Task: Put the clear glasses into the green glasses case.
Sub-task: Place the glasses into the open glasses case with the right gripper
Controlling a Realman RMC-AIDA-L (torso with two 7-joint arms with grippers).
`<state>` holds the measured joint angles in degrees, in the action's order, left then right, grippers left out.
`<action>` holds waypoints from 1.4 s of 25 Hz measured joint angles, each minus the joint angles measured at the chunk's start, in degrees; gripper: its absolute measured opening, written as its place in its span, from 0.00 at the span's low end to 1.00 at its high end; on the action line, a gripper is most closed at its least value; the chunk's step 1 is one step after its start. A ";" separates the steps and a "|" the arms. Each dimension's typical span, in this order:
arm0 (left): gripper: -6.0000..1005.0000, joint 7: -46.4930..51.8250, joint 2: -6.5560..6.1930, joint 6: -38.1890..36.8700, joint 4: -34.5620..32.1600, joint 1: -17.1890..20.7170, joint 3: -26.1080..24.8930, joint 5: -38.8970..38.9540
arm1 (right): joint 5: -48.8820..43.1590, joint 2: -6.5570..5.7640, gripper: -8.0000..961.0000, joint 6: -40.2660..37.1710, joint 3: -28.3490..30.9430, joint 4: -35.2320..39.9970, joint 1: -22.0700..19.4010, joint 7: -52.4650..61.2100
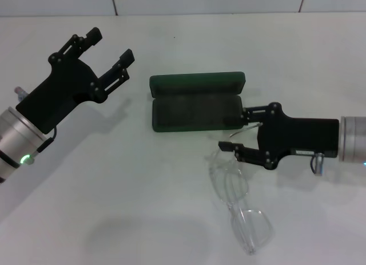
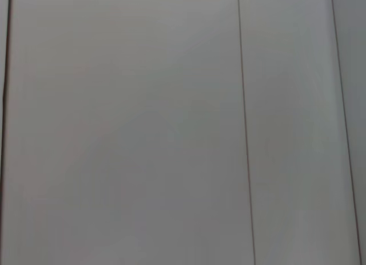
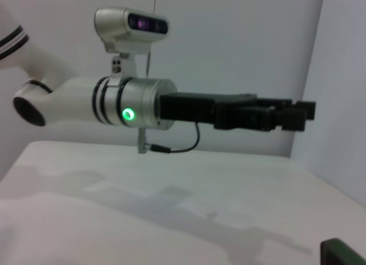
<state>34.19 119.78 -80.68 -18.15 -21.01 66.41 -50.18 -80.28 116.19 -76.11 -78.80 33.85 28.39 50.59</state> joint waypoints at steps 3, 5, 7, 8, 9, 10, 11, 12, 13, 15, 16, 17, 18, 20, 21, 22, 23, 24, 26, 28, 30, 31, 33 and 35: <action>0.77 0.00 0.06 0.00 0.01 -0.03 0.07 0.00 | 3.58 0.00 0.35 2.11 -2.86 -0.92 0.62 -1.88; 0.77 0.00 0.09 0.00 0.05 -0.05 0.11 0.00 | 4.54 0.01 0.35 3.35 -4.11 -1.16 0.73 -2.36; 0.77 0.00 0.09 0.00 0.26 -0.06 0.12 0.00 | 4.78 0.00 0.35 4.00 -4.25 -1.17 0.40 -3.60; 0.77 0.00 0.10 0.00 0.39 -0.07 0.13 0.00 | 4.89 0.00 0.34 4.11 -4.19 -1.17 -0.09 -5.20; 0.77 0.00 0.11 0.00 0.52 -0.07 0.12 0.00 | 5.01 0.00 0.34 4.11 -4.12 -1.12 -1.00 -7.68; 0.77 0.00 0.11 0.00 0.58 -0.06 0.12 0.00 | 5.35 0.00 0.31 4.01 -4.11 -0.89 -1.69 -9.74; 0.77 0.00 0.11 -0.01 0.65 -0.01 0.09 0.00 | 5.56 0.00 0.28 3.89 -4.14 -0.81 -2.36 -11.52; 0.77 0.00 0.10 -0.01 0.69 0.02 0.07 0.00 | 6.50 0.00 0.24 3.69 -4.26 -0.58 -3.45 -15.04; 0.77 0.00 0.11 0.00 0.69 0.06 0.06 0.00 | 7.41 0.00 0.21 3.53 -4.37 -0.55 -4.35 -18.02; 0.77 0.00 0.10 0.00 0.72 0.04 0.05 0.00 | 11.26 0.00 0.14 3.38 -5.08 -0.66 -6.17 -24.75; 0.77 0.00 0.11 -0.01 0.74 0.01 0.05 0.00 | 14.23 -0.01 0.13 3.36 -5.75 -0.81 -7.03 -28.44; 0.77 0.00 0.11 -0.01 0.76 0.00 0.05 0.00 | 16.80 0.00 0.11 3.33 -6.60 -0.97 -7.76 -31.52; 0.77 0.00 0.10 -0.01 0.76 0.00 0.05 0.00 | 18.74 -0.02 0.09 3.34 -7.32 -1.01 -8.19 -33.88; 0.77 0.00 0.10 0.00 0.76 0.00 0.08 0.00 | 22.61 0.01 0.05 3.75 -9.90 -1.07 -9.16 -39.72; 0.77 0.00 0.10 0.00 0.76 -0.04 0.12 -0.03 | 23.71 -0.01 0.03 4.27 -10.98 -1.07 -9.38 -41.67; 0.77 0.00 0.10 0.00 0.76 -0.04 0.12 -0.03 | 24.17 0.00 0.03 4.86 -11.90 -1.08 -9.46 -42.81; 0.77 0.00 0.11 0.00 0.76 -0.09 0.12 -0.05 | 24.29 0.00 0.03 5.49 -12.55 -1.07 -9.48 -43.26; 0.77 0.00 0.11 0.00 0.76 -0.14 0.13 -0.06 | 24.31 0.00 0.03 6.51 -13.58 -1.06 -9.49 -43.63; 0.77 0.00 0.11 0.00 0.76 -0.19 0.13 -0.09 | 24.23 0.00 0.03 8.70 -15.29 -0.82 -9.50 -43.72; 0.77 0.00 0.10 0.00 0.76 -0.20 0.13 -0.10 | 24.19 0.00 0.03 10.99 -16.52 -0.61 -9.50 -43.81; 0.77 0.00 0.10 0.00 0.75 -0.26 0.13 -0.10 | 24.31 0.00 0.03 13.27 -17.75 -0.49 -9.38 -43.92; 0.77 0.00 0.10 0.00 0.75 -0.31 0.13 -0.10 | 24.36 0.00 0.03 13.77 -18.09 -0.48 -9.29 -43.93; 0.77 0.00 0.10 0.00 0.74 -0.50 0.13 -0.10 | 24.59 0.00 0.03 15.29 -19.14 -0.43 -9.02 -43.91; 0.77 0.00 0.10 0.00 0.75 -0.61 0.13 -0.10 | 24.76 0.00 0.03 15.98 -19.74 -0.29 -8.94 -43.80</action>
<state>34.19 119.88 -80.69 -17.40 -21.62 66.53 -50.28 -55.52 116.19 -60.13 -98.54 33.56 19.45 6.79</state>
